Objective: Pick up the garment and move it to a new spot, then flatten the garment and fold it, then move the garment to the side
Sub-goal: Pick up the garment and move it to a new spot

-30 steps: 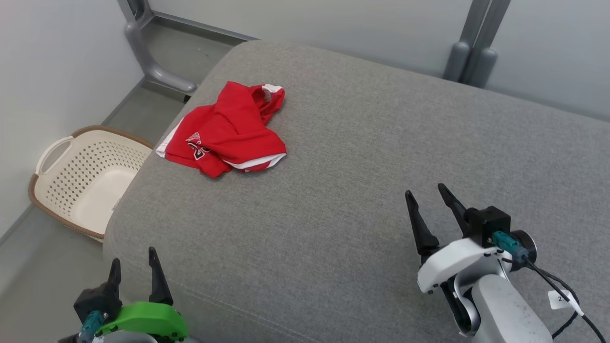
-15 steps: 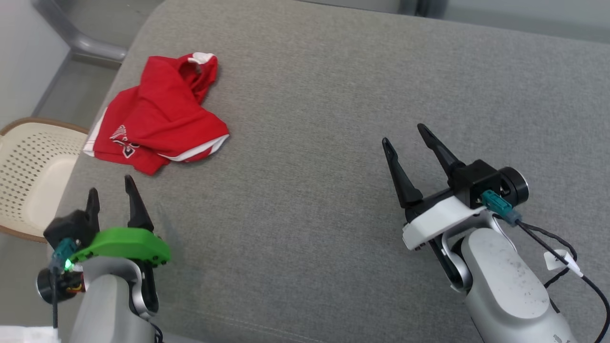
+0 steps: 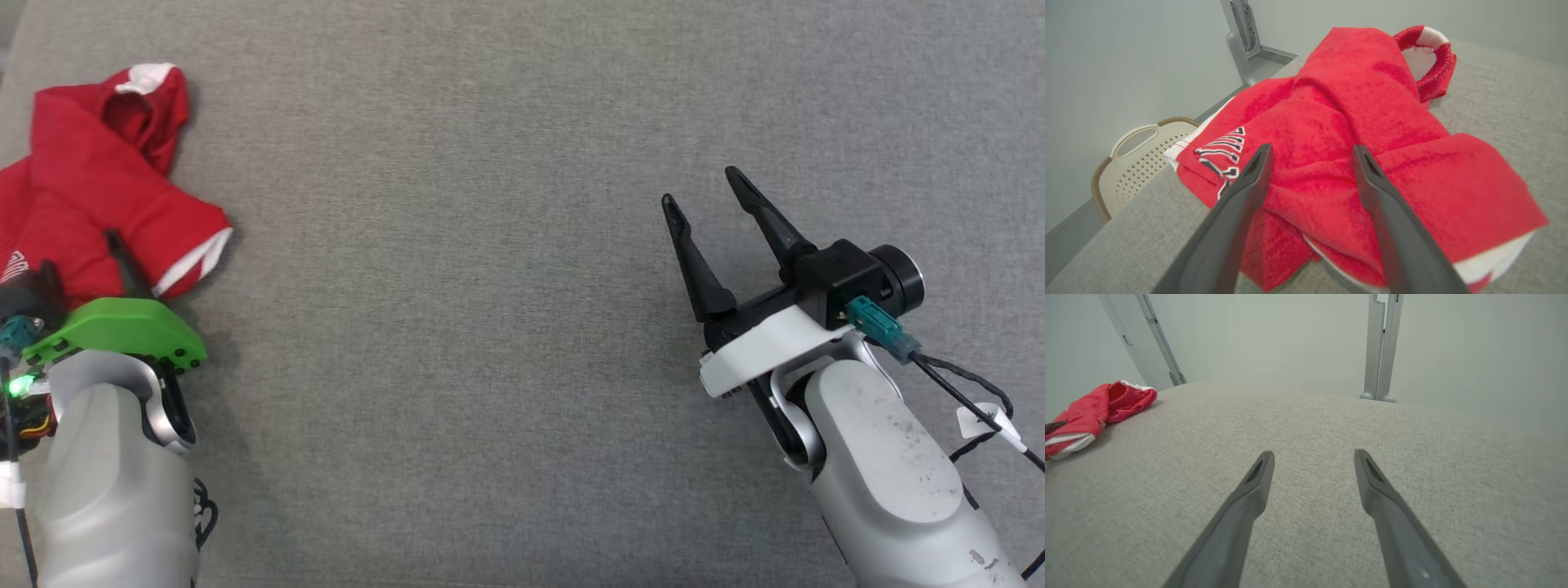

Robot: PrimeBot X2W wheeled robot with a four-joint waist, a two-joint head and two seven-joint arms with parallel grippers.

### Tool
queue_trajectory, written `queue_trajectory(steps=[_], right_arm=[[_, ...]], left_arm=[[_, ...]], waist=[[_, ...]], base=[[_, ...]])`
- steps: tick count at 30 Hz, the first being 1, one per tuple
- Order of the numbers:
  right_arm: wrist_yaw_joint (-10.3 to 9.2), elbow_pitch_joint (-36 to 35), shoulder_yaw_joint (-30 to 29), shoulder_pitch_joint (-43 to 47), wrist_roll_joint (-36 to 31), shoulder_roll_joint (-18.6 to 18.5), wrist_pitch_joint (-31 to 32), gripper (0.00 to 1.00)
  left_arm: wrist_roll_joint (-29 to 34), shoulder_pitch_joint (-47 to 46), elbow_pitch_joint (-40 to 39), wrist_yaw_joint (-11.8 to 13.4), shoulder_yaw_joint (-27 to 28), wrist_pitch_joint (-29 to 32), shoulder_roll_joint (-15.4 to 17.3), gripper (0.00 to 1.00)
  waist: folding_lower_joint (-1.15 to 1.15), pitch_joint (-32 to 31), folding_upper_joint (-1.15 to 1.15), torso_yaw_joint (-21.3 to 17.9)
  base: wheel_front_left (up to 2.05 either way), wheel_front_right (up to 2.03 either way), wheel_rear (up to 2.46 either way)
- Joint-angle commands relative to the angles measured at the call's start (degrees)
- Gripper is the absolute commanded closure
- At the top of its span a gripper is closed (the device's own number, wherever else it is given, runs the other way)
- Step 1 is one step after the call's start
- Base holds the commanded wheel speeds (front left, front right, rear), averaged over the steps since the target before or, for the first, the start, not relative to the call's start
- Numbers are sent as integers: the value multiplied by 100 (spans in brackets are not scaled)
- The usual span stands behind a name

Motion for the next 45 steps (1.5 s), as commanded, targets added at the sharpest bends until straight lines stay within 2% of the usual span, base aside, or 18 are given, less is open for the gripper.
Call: queue_trajectory(steps=[1, 6, 9, 10, 11, 14, 18, 20, 22, 26, 32, 39, 45], right_arm=[[-7, -26, -20, -59, 9, -6, -16, 0], [-7, -8, -68, -28, 30, -26, -16, 0], [-7, -3, -94, 5, 21, -20, -16, 0], [-7, 0, -104, 17, 16, -12, -16, 0], [-7, 12, -114, 37, 10, -3, -16, 0], [-7, 40, -159, 84, 1, 37, -16, 0], [-7, 87, -201, 142, 16, 112, -16, 0], [-7, 104, -200, 120, 45, 152, -16, 0], [-7, 131, -214, 102, 71, 205, -16, 0], [-7, 203, -277, 218, 113, 284, -16, 0], [-7, 305, -359, 394, 166, 394, -16, 0], [-7, 373, -441, 524, 224, 451, -16, 0], [-7, 395, -423, 580, 367, 463, -16, 0]], left_arm=[[98, -152, 164, 88, 35, 3, 91, 0], [106, -473, 1186, 354, 79, 30, 216, 0], [67, -609, 1645, 362, 72, 57, 233, 0], [70, -620, 1718, 339, 55, 60, 233, 52], [71, -630, 1772, 300, 39, 69, 226, 100], [75, -606, 1731, 242, 32, 68, 231, 100], [157, -570, 1300, 90, -8, 21, 367, 100], [158, -661, 1147, -139, 25, 6, 636, 100], [218, -731, 973, -313, 13, 4, 681, 100], [358, -614, 373, -610, -93, 4, 486, 100], [598, -391, -266, -711, -321, 4, 78, 100], [699, -152, -536, -879, -655, 3, -234, 100], [813, -21, -595, -1027, -1291, 2, -361, 100]], waist=[[0, 338, 0, -353], [0, 358, 0, -484], [0, 348, 0, -526], [0, 335, 0, -534], [0, 312, 0, -537], [0, 225, 0, -530], [0, 65, 0, -528], [0, 19, 0, -558], [0, -62, 0, -584], [0, -336, 0, -655], [0, -668, 0, -875], [0, -912, 0, -1334], [0, -1034, 0, -1844]], base=[[0, 0, 0], [0, 0, 0], [0, 0, 0], [0, 0, 0], [0, 0, 0], [0, 0, 0], [0, 0, 0], [0, 0, 0], [0, 0, 0], [0, 0, 0], [0, 0, 0], [0, 0, 0], [0, 0, 0]])
